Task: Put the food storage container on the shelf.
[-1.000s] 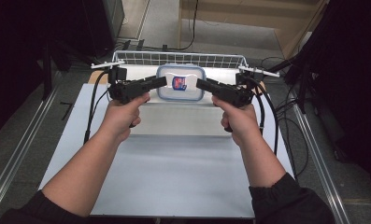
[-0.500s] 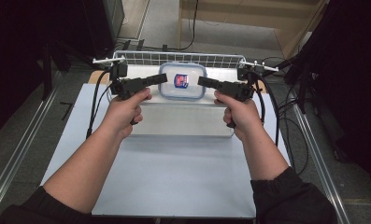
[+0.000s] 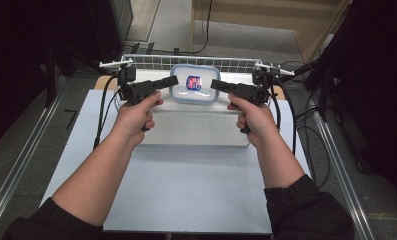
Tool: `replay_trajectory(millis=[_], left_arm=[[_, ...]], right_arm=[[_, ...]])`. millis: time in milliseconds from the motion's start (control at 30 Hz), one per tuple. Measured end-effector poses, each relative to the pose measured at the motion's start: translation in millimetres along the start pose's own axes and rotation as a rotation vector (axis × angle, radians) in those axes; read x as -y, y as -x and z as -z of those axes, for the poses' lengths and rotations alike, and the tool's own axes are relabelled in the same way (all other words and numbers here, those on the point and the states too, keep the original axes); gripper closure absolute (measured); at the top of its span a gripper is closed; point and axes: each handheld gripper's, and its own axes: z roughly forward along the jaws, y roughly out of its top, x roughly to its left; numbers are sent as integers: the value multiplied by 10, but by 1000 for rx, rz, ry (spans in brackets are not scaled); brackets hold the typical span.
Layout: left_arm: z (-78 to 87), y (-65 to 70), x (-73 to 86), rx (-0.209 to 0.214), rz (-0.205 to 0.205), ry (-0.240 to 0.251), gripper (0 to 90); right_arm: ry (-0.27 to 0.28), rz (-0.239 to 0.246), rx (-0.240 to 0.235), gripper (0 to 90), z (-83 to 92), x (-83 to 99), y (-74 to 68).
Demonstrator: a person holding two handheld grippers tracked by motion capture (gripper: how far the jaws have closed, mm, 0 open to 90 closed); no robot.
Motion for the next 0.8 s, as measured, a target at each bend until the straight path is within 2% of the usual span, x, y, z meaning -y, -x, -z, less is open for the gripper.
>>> replay_trajectory(millis=[67, 133, 200, 467, 633, 700, 733, 800], left_arm=[[-6, -6, 4, -1, -6, 3, 551], [-13, -3, 29, -5, -35, 18, 543], [-16, 6, 36, -13, -46, 21, 538], [-59, 31, 56, -47, -47, 40, 515], [-72, 38, 45, -66, -51, 27, 498], [-85, 60, 44, -81, -54, 23, 470], [-83, 87, 46, -89, -67, 29, 443], [-73, 106, 46, -91, -75, 34, 441]], right_arm=[[1, 1, 2, 543, -4, 0, 0], [13, 8, 12, 533, -21, 7, -3], [17, 10, 20, 526, -27, 11, -15], [19, 5, 56, 476, -79, -3, -26], [22, -7, 60, 454, -105, -10, -11], [15, -7, 69, 412, -126, -4, -17], [11, -4, 83, 361, -144, 5, -17], [11, -1, 86, 356, -142, 8, -21]])
